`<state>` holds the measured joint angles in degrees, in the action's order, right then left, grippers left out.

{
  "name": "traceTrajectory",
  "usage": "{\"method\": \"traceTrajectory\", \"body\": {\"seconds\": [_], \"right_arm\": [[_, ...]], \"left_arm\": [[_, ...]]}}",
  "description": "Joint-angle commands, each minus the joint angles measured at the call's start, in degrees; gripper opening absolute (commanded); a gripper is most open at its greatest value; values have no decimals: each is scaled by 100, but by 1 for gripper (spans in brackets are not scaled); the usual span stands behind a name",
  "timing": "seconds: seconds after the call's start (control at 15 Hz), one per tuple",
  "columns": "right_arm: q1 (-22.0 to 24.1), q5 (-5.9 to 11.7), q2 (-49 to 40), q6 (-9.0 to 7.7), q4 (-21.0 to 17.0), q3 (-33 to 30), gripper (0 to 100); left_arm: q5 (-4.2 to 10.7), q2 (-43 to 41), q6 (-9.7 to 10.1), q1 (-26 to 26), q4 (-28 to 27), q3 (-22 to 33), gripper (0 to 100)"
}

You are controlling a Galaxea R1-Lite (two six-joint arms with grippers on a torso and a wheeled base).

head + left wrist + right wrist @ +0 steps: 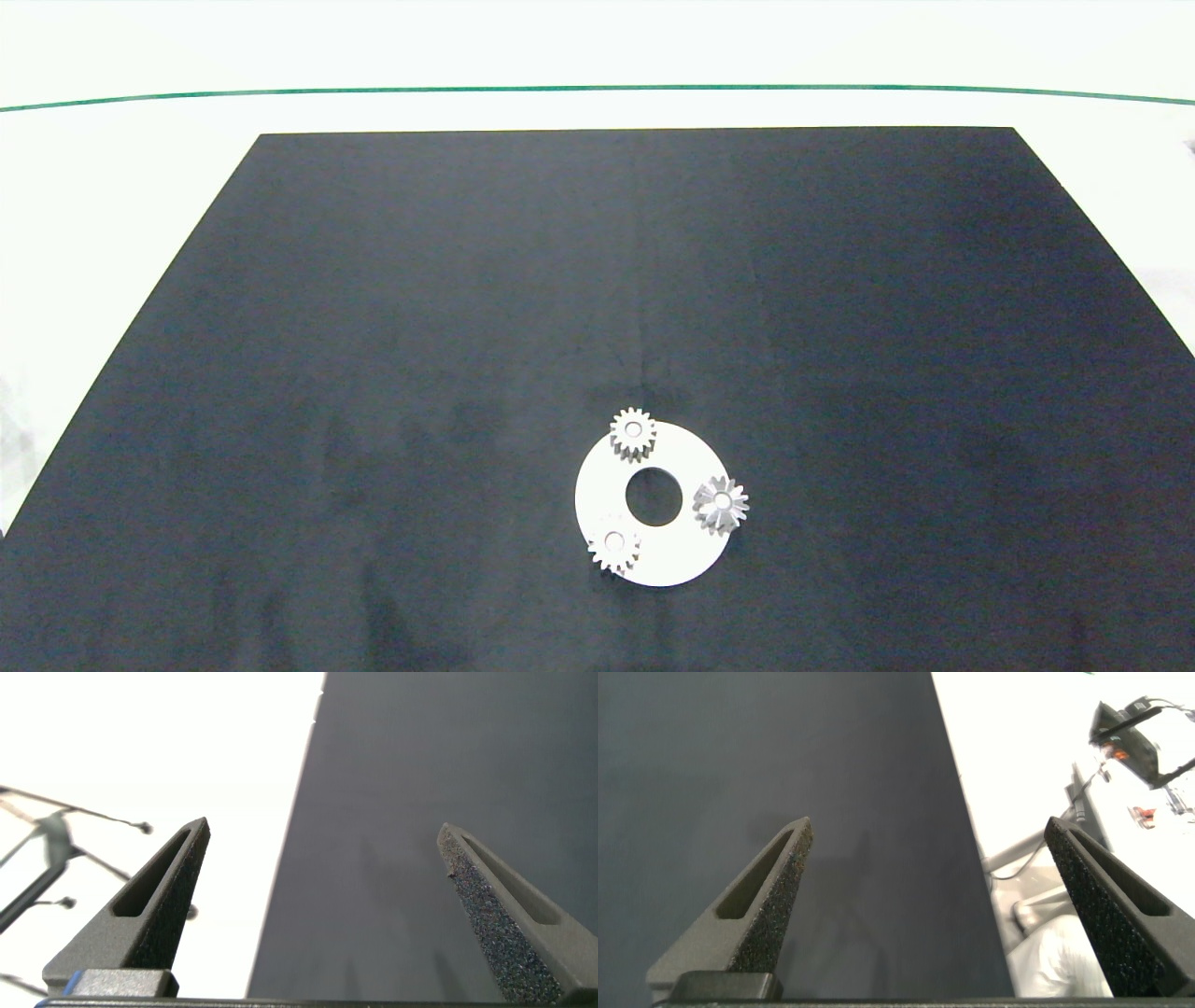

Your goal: Install three planetary gears onto the carrier pins

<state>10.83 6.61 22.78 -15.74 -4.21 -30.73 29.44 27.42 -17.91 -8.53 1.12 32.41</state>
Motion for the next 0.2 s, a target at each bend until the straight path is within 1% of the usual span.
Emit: {"method": "traceTrajectory", "body": {"seconds": [0.07, 0.13, 0.2], "right_arm": [[-775, -256, -1769, 80, -256, 806, 100], [-942, -125, -1988, 88, -476, 867, 100], [-1030, -37, -2111, 106, -502, 920, 100]], "left_arm": [[44, -2522, -248, 713, -393, -1202, 100], [35, -2742, -46, 888, -587, -1466, 100], [35, -2742, 270, 871, -569, -1536, 100]]}}
